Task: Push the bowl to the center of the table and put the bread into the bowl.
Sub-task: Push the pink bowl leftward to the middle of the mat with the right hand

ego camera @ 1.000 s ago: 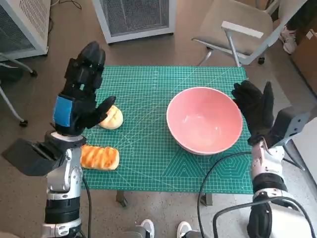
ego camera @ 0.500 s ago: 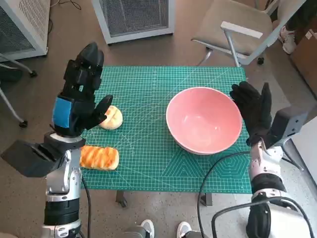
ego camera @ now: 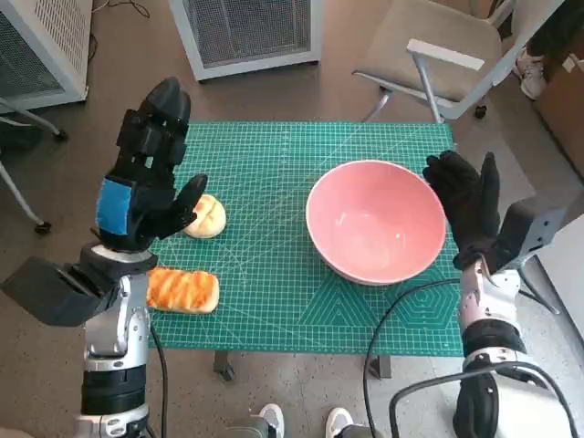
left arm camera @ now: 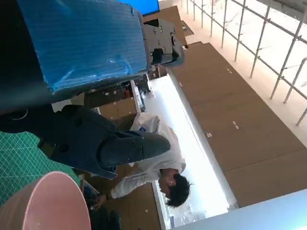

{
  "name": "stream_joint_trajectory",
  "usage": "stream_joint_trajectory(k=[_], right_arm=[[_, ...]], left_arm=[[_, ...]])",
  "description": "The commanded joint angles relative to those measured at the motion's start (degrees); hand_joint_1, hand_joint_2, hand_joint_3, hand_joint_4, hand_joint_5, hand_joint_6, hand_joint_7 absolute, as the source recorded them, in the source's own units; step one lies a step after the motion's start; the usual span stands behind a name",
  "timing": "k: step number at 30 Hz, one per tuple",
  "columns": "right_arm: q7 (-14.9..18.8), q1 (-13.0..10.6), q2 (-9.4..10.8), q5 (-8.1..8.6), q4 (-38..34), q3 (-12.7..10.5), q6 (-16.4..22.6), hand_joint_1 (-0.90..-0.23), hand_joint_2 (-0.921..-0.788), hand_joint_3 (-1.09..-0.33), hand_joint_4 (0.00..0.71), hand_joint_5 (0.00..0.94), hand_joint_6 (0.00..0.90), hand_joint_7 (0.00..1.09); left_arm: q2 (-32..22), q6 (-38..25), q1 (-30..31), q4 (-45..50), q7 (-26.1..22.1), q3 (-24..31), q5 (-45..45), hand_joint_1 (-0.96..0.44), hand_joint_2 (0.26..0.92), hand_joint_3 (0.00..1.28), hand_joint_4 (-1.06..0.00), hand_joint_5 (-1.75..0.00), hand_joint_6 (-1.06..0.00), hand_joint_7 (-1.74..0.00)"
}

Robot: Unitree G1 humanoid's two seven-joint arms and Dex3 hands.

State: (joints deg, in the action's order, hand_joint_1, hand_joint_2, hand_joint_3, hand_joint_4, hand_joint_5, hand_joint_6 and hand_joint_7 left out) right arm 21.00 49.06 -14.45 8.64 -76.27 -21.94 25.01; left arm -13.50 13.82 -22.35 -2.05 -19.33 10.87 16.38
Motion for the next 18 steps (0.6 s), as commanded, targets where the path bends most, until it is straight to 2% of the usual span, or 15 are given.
stream_joint_trajectory(k=[1, 3, 5, 13, 18], right_arm=[[-0.2, -1.3, 1.1, -0.33, -0.5, 0.0, -0.9, -0.523, -0.921, -0.683, 0.131, 0.002, 0.257, 0.05], [0.6, 0.5, 4.2, 0.65, -0.3, -0.4, -0.7, -0.524, -0.921, -0.683, 0.138, 0.005, 0.262, 0.05], [0.9, 1.5, 5.8, 0.91, -0.2, -0.4, -0.7, -0.52, -0.921, -0.681, 0.144, 0.007, 0.264, 0.05], [0.9, 2.1, 6.6, 0.68, -0.2, -0.6, -0.9, -0.511, -0.921, -0.685, 0.154, 0.008, 0.269, 0.05], [0.7, 3.0, 7.6, 0.48, -0.2, -0.4, -1.2, -0.512, -0.921, -0.685, 0.172, 0.015, 0.272, 0.05]], left_arm=[[-0.6, -0.1, 0.3, 0.3, 0.1, 0.3, -0.3, -0.34, 0.81, 0.5, -0.01, -0.01, 0.0, -0.44], [-0.6, -0.2, 0.6, 0.5, 0.3, 0.3, -0.5, -0.35, 0.809, 0.5, -0.01, -0.01, 0.0, -0.44], [-0.6, -0.3, 1.1, 1.0, 0.5, 0.3, -0.6, -0.35, 0.809, 0.5, -0.02, -0.01, 0.0, -0.44], [-0.7, -0.6, 1.5, 1.7, 0.8, 0.5, -0.7, -0.35, 0.805, 0.51, -0.01, -0.01, 0.0, -0.44], [-1.0, -1.3, 2.2, 3.2, 1.4, 0.8, -0.8, -0.34, 0.761, 0.61, 0.0, 0.0, 0.0, -0.42]])
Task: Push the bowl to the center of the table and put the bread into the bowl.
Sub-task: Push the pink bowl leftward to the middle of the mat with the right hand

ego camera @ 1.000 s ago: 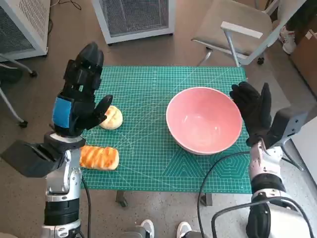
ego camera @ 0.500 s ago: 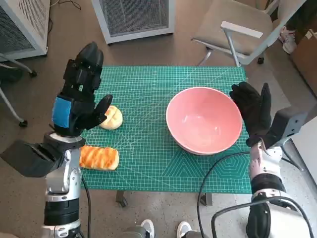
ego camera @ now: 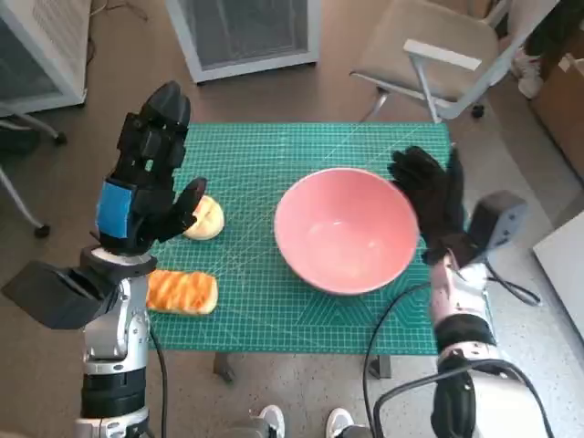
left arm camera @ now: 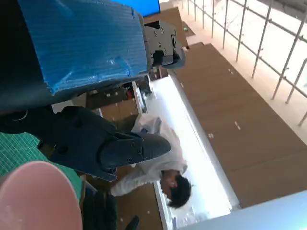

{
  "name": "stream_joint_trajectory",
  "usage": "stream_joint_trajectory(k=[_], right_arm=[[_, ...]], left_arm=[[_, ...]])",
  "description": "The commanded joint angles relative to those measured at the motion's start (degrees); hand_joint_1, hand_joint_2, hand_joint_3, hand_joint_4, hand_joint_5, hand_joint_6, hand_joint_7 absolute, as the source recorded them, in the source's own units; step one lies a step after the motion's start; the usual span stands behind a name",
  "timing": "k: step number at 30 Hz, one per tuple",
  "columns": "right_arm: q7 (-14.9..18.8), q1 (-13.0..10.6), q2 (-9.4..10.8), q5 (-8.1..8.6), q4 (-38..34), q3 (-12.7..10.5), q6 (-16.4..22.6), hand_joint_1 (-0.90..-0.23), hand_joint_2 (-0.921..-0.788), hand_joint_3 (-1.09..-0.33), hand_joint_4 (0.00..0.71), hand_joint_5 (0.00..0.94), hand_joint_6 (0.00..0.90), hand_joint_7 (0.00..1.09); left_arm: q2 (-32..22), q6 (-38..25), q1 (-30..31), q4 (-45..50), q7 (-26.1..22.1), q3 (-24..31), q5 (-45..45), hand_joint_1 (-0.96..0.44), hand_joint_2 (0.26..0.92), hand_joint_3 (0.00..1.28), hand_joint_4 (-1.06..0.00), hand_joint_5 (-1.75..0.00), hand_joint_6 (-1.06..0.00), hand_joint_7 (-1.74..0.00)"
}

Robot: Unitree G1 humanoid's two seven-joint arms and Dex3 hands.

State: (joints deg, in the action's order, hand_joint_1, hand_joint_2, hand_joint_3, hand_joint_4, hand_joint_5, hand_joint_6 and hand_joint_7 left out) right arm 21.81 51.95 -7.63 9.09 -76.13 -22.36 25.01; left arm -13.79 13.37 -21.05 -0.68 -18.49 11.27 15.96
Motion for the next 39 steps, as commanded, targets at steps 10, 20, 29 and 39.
stream_joint_trajectory(k=[10, 20, 29, 39], right_arm=[[0.4, 1.2, 1.4, -0.03, -0.3, 0.1, -1.6, -0.506, -0.921, -0.687, 0.181, 0.013, 0.278, 0.05], [0.9, 2.0, 1.9, 0.21, -0.3, -0.1, -2.0, -0.511, -0.921, -0.673, 0.189, 0.012, 0.285, 0.05], [1.0, 2.7, 2.8, 0.4, -0.2, -0.2, -1.9, -0.509, -0.921, -0.647, 0.213, 0.016, 0.288, 0.05], [1.5, 3.1, 3.2, 0.4, -0.2, -0.3, -1.5, -0.502, -0.921, -0.637, 0.202, 0.006, 0.29, 0.04]], left_arm=[[-0.9, -2.1, 1.9, 4.0, 1.9, 0.5, -0.7, -0.33, 0.724, 0.69, 0.0, 0.0, 0.0, -0.4], [-0.9, -3.2, 2.3, 5.1, 2.9, 0.6, -0.8, -0.33, 0.713, 0.72, 0.0, 0.0, 0.0, -0.41], [-1.0, -3.9, 2.5, 6.0, 3.4, 0.7, -0.6, -0.33, 0.71, 0.72, 0.0, 0.0, 0.0, -0.41], [-0.8, -4.0, 2.7, 6.2, 3.5, 1.0, -0.4, -0.32, 0.708, 0.72, 0.0, 0.0, 0.0, -0.42]])
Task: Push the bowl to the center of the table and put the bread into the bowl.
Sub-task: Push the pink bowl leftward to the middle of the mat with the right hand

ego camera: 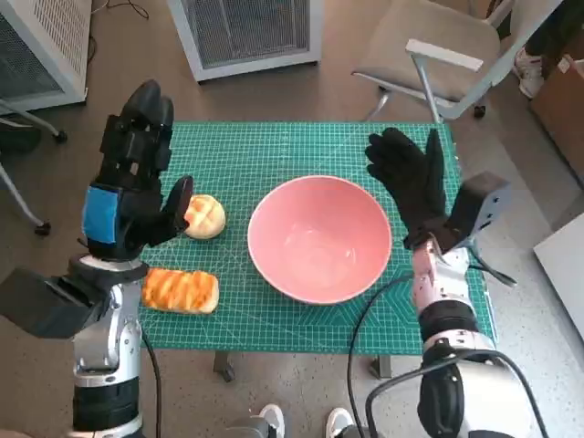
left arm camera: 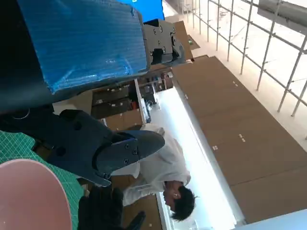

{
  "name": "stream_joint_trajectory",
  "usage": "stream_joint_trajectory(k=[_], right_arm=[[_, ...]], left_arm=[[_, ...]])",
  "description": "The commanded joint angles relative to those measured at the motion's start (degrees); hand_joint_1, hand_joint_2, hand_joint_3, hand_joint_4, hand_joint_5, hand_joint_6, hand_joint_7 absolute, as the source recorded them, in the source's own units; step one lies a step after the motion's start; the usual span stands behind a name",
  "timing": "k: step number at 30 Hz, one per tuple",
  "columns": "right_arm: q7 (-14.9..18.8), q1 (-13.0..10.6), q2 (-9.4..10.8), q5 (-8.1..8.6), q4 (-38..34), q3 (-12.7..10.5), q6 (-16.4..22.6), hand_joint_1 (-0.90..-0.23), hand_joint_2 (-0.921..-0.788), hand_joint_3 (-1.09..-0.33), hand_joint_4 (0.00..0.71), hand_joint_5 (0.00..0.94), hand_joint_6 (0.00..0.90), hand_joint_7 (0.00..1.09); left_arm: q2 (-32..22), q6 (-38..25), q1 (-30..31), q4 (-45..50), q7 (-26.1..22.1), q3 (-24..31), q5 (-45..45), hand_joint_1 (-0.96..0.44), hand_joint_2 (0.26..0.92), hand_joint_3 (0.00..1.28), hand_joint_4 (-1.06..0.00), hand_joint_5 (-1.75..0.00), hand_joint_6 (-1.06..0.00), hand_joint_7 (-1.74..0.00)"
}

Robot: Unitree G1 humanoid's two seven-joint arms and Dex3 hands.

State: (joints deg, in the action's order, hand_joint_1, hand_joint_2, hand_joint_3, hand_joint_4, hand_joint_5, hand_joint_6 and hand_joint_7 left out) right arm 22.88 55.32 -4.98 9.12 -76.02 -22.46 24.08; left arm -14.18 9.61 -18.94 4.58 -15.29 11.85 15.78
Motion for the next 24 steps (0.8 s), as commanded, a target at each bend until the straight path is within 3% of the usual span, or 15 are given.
stream_joint_trajectory(k=[1, 24], right_arm=[[0.5, -0.2, 0.7, 0.21, -0.3, 0.0, -0.4, -0.501, -0.921, -0.636, 0.202, 0.005, 0.29, 0.04], [-0.1, 1.3, 2.0, -1.16, -0.2, 1.6, 0.6, -0.515, -0.921, -0.631, 0.206, 0.003, 0.295, 0.04]], left_arm=[[-0.4, -0.3, 0.8, 1.3, 0.3, 0.4, -0.3, -0.32, 0.709, 0.72, 0.0, 0.0, 0.0, -0.42], [-0.2, -0.1, 1.5, 2.1, 0.5, 0.6, 0.0, -0.33, 0.708, 0.72, 0.0, 0.0, 0.0, -0.42]])
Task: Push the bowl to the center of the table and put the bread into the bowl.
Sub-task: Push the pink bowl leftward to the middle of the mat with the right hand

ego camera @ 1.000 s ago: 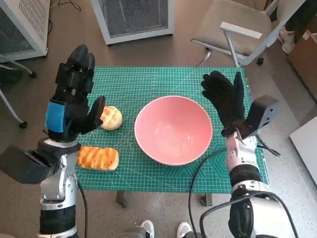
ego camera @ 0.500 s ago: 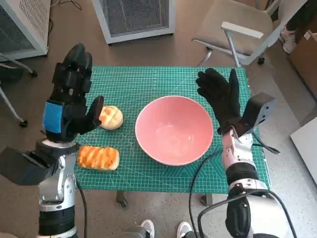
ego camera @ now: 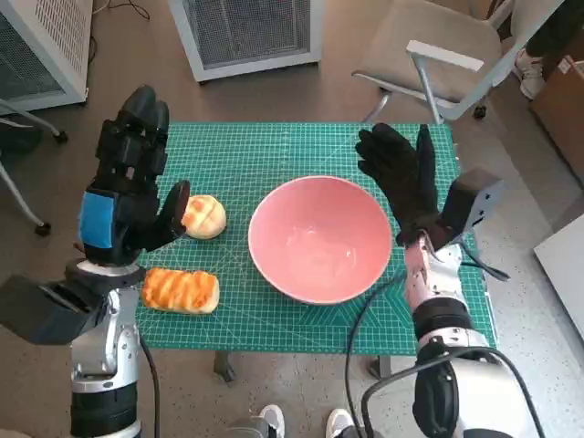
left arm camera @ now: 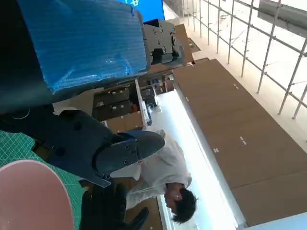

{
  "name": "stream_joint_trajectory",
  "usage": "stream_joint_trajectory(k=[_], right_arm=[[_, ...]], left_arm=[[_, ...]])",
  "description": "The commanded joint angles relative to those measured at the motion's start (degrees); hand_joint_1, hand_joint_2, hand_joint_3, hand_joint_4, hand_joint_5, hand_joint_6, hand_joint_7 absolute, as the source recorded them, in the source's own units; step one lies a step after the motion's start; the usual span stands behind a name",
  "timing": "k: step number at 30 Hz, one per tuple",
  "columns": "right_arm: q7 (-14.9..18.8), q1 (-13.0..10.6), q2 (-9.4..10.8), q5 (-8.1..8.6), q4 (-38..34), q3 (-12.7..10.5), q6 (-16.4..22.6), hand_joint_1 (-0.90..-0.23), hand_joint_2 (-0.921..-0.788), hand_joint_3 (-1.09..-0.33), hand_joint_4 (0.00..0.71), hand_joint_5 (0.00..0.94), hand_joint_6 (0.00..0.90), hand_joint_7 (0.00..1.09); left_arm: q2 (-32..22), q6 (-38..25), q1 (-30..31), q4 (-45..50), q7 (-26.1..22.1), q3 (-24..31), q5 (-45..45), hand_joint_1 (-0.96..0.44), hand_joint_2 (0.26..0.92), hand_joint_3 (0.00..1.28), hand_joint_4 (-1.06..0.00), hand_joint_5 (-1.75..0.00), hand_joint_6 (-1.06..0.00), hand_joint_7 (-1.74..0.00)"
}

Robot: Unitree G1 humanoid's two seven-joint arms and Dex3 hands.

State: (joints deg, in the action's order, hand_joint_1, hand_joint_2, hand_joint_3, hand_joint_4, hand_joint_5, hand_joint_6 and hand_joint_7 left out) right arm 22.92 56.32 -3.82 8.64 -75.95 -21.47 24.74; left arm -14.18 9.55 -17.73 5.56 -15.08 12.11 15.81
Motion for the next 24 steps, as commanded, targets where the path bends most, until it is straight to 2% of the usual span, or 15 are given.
stream_joint_trajectory(k=[1, 14, 18, 24], right_arm=[[-0.1, 0.3, 0.9, -0.7, -0.3, 0.8, 0.0, -0.515, -0.921, -0.636, 0.2, 0.002, 0.289, 0.04], [0.1, 1.1, 1.5, -0.55, -0.4, 1.6, -0.3, -0.531, -0.921, -0.644, 0.172, 0.0, 0.269, 0.03], [0.1, 1.3, 1.6, -0.83, -0.4, 2.2, -0.5, -0.501, -0.921, -0.664, 0.168, 0.0, 0.264, 0.02], [0.2, 1.4, 1.6, -0.91, -0.4, 2.6, -0.4, -0.502, -0.921, -0.671, 0.167, 0.0, 0.26, 0.02]], left_arm=[[-0.1, -0.1, 0.4, 1.2, 0.3, 0.3, -0.1, -0.33, 0.708, 0.72, 0.0, 0.0, 0.0, -0.42], [0.0, 0.2, 0.7, 1.4, 0.6, 0.2, -0.4, -0.33, 0.708, 0.72, 0.0, 0.0, 0.0, -0.42], [0.1, 0.2, 0.8, 1.4, 0.8, 0.1, -0.6, -0.34, 0.71, 0.71, 0.0, 0.0, 0.0, -0.41], [0.1, 0.3, 0.9, 1.4, 1.0, 0.1, -0.6, -0.34, 0.713, 0.7, 0.0, 0.0, 0.0, -0.41]])
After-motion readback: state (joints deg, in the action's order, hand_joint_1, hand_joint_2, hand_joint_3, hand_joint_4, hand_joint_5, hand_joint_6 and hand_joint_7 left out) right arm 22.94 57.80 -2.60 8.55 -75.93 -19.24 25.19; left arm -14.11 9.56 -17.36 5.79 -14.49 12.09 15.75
